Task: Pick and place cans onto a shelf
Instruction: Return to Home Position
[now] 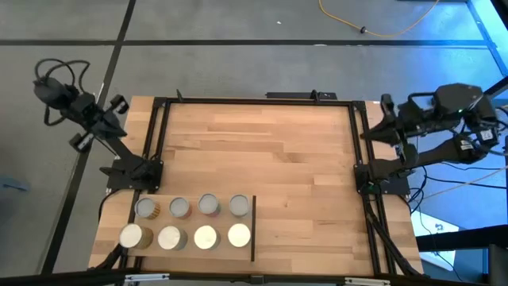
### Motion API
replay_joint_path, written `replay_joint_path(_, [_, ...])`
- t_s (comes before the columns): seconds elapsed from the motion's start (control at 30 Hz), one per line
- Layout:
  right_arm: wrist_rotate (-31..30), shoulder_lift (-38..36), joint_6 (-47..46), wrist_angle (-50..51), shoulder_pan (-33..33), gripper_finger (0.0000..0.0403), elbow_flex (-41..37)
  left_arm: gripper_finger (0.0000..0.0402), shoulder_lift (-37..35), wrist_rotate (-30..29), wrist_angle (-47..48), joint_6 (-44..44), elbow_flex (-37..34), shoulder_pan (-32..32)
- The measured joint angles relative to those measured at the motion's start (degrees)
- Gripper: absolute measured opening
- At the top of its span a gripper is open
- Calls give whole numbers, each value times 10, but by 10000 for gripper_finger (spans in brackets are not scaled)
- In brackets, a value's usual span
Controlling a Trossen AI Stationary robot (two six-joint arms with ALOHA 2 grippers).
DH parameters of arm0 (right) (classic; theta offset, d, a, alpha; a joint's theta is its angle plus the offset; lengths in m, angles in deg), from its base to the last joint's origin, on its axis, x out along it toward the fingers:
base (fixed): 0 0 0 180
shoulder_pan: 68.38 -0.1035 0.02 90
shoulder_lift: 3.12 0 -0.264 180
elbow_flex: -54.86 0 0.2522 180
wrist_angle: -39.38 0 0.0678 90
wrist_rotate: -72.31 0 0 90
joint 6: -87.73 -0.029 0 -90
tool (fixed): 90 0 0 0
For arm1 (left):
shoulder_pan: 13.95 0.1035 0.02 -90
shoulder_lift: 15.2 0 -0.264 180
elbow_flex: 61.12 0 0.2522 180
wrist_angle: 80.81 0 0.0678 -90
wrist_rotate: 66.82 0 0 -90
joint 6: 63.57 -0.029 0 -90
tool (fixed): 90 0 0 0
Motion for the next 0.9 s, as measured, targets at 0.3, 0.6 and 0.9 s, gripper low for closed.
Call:
replay_joint_path(0.3, [51,-131,-8,-140,0,0,-208,0,-67,71,-131,-42,-125,0])
replay_joint_path(0.6, [107,-247,-23,-220,0,0,-362,0,-95,65,-166,-52,-206,0])
replay_joint_path(0.9, [126,-380,-36,-270,0,0,-495,0,-108,-10,-230,-92,-293,0])
